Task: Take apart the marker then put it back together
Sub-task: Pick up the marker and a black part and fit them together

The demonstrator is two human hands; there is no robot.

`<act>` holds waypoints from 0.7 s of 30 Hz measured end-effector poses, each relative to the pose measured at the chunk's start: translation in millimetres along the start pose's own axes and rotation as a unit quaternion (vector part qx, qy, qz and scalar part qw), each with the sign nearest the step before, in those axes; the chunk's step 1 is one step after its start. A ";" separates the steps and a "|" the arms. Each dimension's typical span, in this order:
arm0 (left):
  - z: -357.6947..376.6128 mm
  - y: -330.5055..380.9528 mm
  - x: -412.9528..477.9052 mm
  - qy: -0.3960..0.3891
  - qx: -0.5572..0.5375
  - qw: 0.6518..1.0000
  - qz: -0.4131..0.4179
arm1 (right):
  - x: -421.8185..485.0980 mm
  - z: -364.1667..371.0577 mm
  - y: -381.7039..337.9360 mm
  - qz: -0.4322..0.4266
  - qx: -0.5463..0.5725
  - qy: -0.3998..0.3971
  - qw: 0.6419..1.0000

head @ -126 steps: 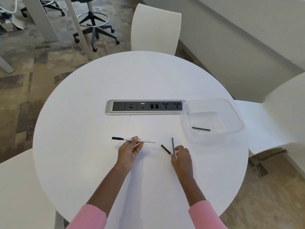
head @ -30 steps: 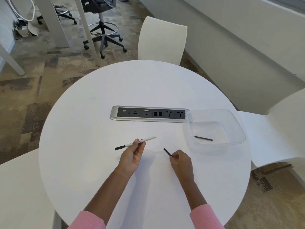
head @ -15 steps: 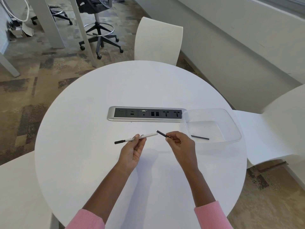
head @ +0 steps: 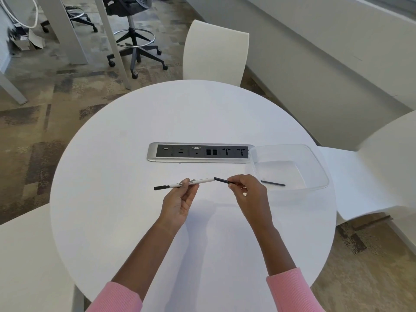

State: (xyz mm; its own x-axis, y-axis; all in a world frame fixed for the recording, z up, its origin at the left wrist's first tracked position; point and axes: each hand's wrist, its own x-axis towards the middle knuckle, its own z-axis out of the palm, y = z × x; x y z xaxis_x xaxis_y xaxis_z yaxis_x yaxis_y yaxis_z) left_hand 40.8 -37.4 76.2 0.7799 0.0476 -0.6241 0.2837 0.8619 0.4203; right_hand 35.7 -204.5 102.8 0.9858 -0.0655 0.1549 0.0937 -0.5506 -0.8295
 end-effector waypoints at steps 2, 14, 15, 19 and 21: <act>-0.6 1.4 0.5 -0.002 0.011 1.000 0.007 | -0.3 -1.1 0.4 -0.026 -0.021 -0.005 0.999; 0.7 1.0 -3.7 -0.030 0.073 0.996 0.040 | 4.4 -3.0 0.1 0.006 0.030 -0.027 0.999; 1.5 0.7 -4.4 -0.031 0.075 0.996 0.042 | 4.7 -3.1 -0.4 0.017 0.039 -0.029 0.999; 4.8 -1.5 -8.1 -0.042 0.093 0.994 0.042 | 5.4 -2.4 -2.3 0.072 0.068 -0.045 0.994; 6.9 -3.8 -9.8 -0.046 0.106 0.992 0.044 | 4.8 0.1 -3.6 0.088 0.069 -0.063 0.992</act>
State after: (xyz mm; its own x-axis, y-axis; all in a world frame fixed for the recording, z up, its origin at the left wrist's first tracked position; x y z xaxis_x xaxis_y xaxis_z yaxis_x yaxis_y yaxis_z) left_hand 35.9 -44.5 85.2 0.8519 0.0637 -0.5199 0.3148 0.7311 0.6054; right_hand 40.1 -202.7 106.5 0.9973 -0.0415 -0.0607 -0.0726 -0.4210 -0.9042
